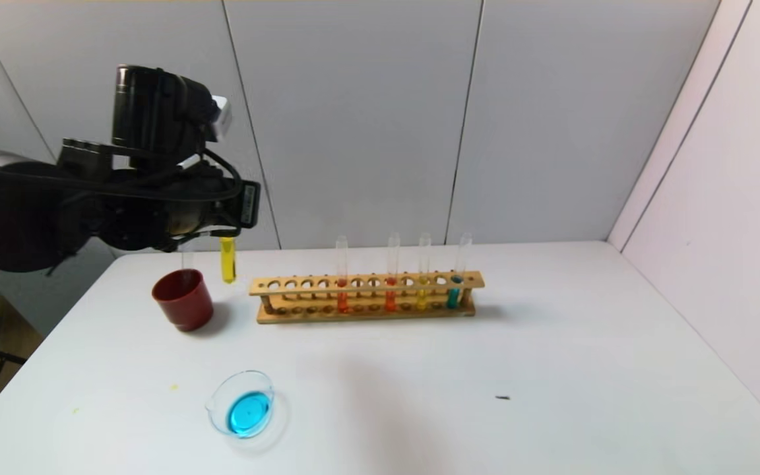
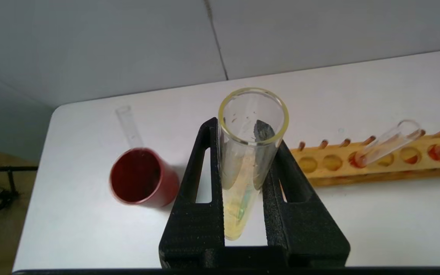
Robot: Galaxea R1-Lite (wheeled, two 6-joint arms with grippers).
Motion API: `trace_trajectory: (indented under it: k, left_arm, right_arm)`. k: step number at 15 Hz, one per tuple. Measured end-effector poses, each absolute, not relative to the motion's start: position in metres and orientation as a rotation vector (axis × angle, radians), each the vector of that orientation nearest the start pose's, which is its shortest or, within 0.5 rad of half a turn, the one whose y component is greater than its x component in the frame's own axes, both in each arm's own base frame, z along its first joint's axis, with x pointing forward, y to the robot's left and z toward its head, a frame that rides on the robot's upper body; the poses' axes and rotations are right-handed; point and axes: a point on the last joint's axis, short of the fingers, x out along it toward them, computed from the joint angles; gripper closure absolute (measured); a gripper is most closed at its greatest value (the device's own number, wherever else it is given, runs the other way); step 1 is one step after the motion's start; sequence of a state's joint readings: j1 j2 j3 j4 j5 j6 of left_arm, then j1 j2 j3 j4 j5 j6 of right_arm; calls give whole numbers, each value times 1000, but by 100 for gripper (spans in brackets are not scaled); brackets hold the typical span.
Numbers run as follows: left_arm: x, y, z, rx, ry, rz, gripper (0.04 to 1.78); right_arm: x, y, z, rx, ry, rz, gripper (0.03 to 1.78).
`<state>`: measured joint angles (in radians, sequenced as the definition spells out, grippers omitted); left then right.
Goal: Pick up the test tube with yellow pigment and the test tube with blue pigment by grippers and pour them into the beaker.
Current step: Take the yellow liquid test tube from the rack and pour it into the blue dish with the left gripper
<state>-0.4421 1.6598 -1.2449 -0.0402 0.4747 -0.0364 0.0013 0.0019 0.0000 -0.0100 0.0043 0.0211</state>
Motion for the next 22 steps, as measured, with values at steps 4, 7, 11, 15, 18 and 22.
trace_trajectory:
  k: [4,7,11,15,18,22]
  left_arm:
    - [254,-99,261,193,384,54,149]
    - [238,-89,247,313,433,39,149]
    - [224,-80,226,514,520,10,149]
    - [218,-77,213,665,589,-30,149]
    - [217,-76,204,710,620,-48,149]
    - [215,-75,189,785,676,-82,149]
  right_arm:
    - [-23,0,77,21,-8,5,7]
    - [-23,0,77,21,-8,6,7]
    - [-23,0,77,21,-8,6,7]
    - [-23,0,77,21,-8,6,7]
    - [-23,0,77,21,-8,6,7]
    - [-23,0,77,21,-8,6,7]
